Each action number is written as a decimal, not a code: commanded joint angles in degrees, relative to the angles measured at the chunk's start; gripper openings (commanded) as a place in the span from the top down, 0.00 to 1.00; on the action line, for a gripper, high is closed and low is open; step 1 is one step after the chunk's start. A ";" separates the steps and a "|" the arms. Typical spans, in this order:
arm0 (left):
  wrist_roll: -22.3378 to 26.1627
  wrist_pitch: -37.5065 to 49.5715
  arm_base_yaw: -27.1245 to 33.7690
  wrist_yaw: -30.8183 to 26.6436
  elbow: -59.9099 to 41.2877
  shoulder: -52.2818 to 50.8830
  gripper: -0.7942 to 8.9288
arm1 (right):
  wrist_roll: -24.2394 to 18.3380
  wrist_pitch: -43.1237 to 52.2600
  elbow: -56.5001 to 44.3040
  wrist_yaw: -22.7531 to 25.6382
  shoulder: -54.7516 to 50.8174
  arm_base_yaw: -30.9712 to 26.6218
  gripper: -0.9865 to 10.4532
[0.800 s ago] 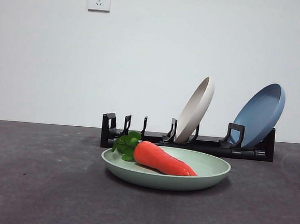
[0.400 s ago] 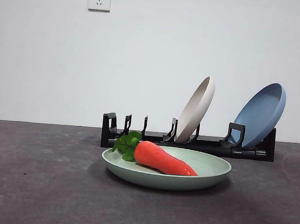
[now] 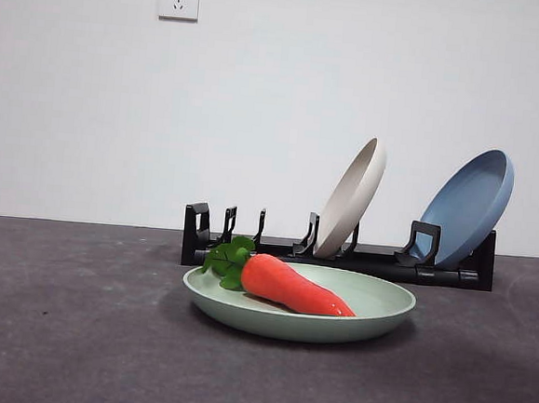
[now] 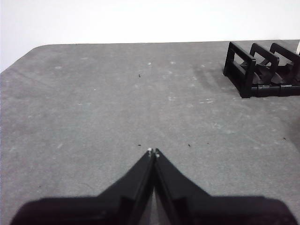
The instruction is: Take the green plate from the plate rack,put the plate on the table,take the carrot from the table,put the carrot in the plate
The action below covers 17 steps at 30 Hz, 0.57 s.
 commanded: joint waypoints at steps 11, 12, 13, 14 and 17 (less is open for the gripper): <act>-0.37 -0.20 0.17 -0.17 -0.61 -0.17 0.92 | 3.52 0.13 -4.68 -0.26 -3.91 0.15 0.91; -0.37 -0.20 0.15 -0.17 -0.61 -0.17 0.92 | 3.56 0.11 -4.68 -0.20 -3.91 0.15 0.91; -0.37 -0.20 0.17 -0.17 -0.61 -0.17 0.92 | 4.02 0.11 -4.68 -0.13 -3.91 0.17 0.91; -0.37 -0.20 0.17 -0.17 -0.61 -0.17 0.92 | 3.98 0.11 -4.68 -0.09 -3.91 0.15 0.91; -0.37 -0.20 0.17 -0.17 -0.61 -0.17 0.92 | 3.98 0.07 -4.68 0.11 -3.58 0.15 0.91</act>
